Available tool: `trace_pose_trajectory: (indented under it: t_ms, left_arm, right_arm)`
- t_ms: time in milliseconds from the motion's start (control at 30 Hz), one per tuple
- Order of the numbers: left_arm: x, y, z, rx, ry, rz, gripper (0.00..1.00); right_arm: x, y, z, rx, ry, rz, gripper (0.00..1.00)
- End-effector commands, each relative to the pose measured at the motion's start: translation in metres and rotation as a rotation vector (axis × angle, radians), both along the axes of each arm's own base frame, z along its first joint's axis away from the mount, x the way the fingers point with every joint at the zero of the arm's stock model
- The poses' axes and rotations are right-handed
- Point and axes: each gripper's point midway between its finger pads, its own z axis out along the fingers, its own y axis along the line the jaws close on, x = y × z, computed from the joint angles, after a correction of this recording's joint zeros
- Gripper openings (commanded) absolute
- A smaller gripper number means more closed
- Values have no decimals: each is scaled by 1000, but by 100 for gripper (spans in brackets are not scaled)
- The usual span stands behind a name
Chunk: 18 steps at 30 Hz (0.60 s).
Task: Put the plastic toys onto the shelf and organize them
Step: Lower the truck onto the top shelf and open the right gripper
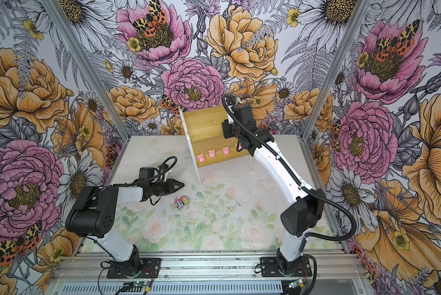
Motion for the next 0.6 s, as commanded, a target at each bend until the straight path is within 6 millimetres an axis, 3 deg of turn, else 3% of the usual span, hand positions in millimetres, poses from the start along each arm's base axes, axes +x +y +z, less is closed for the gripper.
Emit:
trace_pose_trajectory:
  t_ms: [0,267,567]
  left_arm:
    - [0,0,1,-22,-4,-4,28]
    - [0,0,1,-22,-5,-4,28]
    - [0,0,1,-22,-5,-3,28]
  right_arm:
    - [3,5,-7,-18,7,24,28]
    - [2,1,-3,-22,-3,14,43]
    - [-7,-6,12,-24,-34,8,52]
